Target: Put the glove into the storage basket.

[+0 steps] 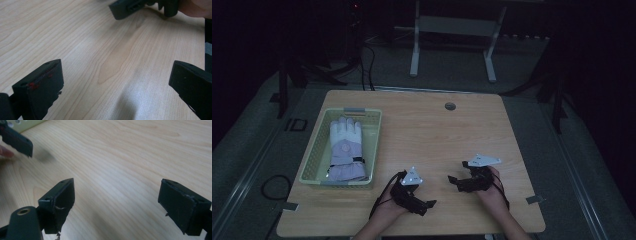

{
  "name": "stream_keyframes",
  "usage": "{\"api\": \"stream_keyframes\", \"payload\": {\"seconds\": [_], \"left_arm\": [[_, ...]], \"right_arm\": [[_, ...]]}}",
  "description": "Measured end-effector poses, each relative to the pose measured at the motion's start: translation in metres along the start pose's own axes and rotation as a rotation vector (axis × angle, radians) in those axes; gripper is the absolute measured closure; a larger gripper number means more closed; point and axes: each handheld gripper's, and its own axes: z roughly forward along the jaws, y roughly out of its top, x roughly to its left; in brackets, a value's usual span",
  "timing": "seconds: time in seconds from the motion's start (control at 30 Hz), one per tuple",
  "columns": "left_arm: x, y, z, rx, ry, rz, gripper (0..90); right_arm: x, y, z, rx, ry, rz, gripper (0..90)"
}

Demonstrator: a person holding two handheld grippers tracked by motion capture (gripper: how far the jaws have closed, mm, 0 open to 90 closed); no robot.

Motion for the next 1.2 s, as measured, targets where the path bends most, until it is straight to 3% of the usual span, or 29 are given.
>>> {"api": "stream_keyframes", "payload": {"seconds": [0.3, 0.6, 0.83, 1.2], "left_arm": [[-0.005, 0.0, 0.002, 0.002, 0.005, 0.013, 0.0], [-0.005, -0.001, 0.001, -0.03, 0.025, 0.007, 0.0], [-0.009, -0.003, 0.002, -0.022, 0.028, 0.033, 0.0], [-0.008, -0.005, 0.001, -0.032, 0.024, 0.016, 0.0]], "right_arm": [[-0.007, -0.014, -0.013, -0.022, -0.001, 0.015, 13.9], [-0.007, -0.017, -0.016, -0.046, -0.001, 0.016, 13.9], [-0.007, -0.018, -0.013, -0.029, -0.013, -0.003, 13.9], [-0.009, -0.019, -0.013, -0.031, -0.018, 0.004, 13.9]]}}
